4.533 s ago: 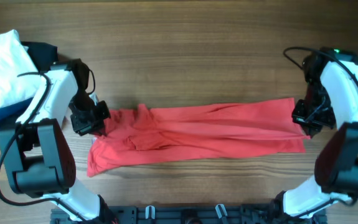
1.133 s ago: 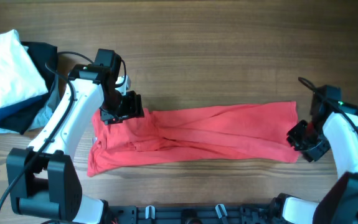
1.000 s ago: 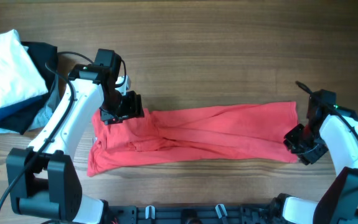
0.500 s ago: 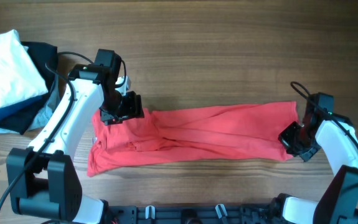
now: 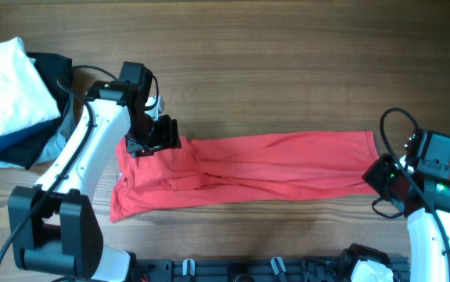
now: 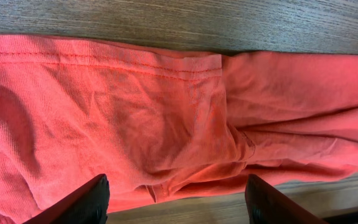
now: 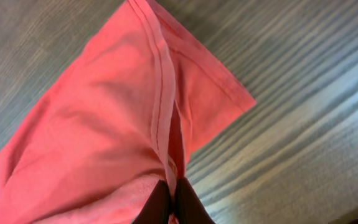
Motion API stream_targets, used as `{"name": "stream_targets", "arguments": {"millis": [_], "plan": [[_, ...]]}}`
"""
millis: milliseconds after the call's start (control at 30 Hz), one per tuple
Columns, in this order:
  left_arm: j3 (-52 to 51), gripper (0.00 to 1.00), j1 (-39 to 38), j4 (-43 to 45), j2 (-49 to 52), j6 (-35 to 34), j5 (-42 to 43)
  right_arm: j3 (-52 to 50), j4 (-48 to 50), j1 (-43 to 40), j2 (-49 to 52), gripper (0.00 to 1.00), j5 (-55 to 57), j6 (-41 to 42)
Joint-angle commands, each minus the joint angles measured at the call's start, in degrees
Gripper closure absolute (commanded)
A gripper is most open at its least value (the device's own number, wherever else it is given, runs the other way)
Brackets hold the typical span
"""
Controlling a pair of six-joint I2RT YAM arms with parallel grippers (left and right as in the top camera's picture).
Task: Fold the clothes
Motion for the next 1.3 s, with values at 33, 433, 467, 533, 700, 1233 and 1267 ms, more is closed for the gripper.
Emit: {"name": "stream_targets", "arguments": {"millis": [33, 433, 467, 533, 700, 1233, 1267], "plan": [[-0.5, 0.3, -0.2, 0.0, 0.5, 1.3, -0.6, 0.6, -1.2, -0.2, -2.4, 0.96, 0.9, 6.1], [-0.5, 0.3, -0.2, 0.9, 0.5, 1.3, -1.0, 0.6, -0.5, -0.2, -14.4, 0.96, 1.5, 7.6], [-0.5, 0.3, -0.2, 0.9, 0.5, 1.3, -1.0, 0.6, 0.3, -0.2, -13.8, 0.96, 1.6, 7.5], [-0.5, 0.3, -0.2, 1.2, 0.5, 1.3, -1.0, 0.6, 3.2, -0.2, -10.7, 0.96, 1.5, 7.3], [-0.5, 0.3, -0.2, 1.3, 0.5, 1.3, -1.0, 0.6, 10.1, -0.2, 3.4, 0.96, 1.5, 6.8], [-0.5, 0.3, -0.2, 0.3, 0.5, 1.4, -1.0, 1.9, 25.1, -0.2, 30.5, 0.46, 0.3, -1.0], [-0.5, 0.3, -0.2, 0.2, 0.5, 1.4, -1.0, 3.0, 23.1, -0.2, 29.9, 0.43, 0.4, -1.7]]}}
